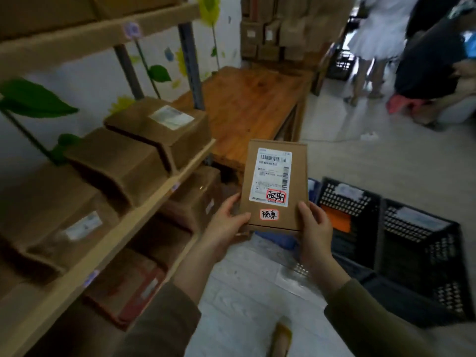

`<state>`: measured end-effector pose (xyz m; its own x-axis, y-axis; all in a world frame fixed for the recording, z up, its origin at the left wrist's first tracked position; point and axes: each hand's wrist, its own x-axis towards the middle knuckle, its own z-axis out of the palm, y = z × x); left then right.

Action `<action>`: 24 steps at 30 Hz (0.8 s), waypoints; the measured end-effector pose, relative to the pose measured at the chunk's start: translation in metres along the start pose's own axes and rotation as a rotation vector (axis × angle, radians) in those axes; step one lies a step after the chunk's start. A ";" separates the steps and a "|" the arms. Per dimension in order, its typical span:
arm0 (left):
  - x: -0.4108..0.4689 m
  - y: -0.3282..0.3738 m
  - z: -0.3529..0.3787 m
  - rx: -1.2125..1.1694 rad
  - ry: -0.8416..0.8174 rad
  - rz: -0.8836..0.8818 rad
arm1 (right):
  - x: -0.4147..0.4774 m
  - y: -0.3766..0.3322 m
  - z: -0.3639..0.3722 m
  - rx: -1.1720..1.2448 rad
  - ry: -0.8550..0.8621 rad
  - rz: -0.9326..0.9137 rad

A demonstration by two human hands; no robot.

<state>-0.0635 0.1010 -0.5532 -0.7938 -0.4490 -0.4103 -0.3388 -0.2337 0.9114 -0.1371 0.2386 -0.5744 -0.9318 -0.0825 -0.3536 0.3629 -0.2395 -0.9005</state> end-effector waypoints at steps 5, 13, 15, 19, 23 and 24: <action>0.118 -0.005 0.072 -0.197 0.039 -0.236 | 0.123 0.000 -0.024 -0.034 0.105 0.147; 0.261 -0.011 0.143 -0.322 0.014 -0.493 | 0.288 0.013 -0.032 -0.111 0.180 0.324; 0.298 -0.019 0.154 -0.376 0.032 -0.552 | 0.324 0.021 -0.029 -0.144 0.175 0.367; 0.379 -0.046 0.171 -0.413 0.124 -0.673 | 0.401 0.043 -0.025 -0.230 0.146 0.493; 0.462 -0.079 0.184 -0.419 0.243 -0.769 | 0.479 0.071 -0.020 -0.289 0.092 0.590; 0.482 -0.087 0.187 -0.421 0.276 -0.786 | 0.497 0.082 -0.019 -0.314 0.088 0.607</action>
<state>-0.5112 0.0663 -0.8239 -0.2475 -0.2056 -0.9468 -0.4740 -0.8266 0.3034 -0.5707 0.1964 -0.8284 -0.5629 -0.0311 -0.8259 0.8186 0.1165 -0.5624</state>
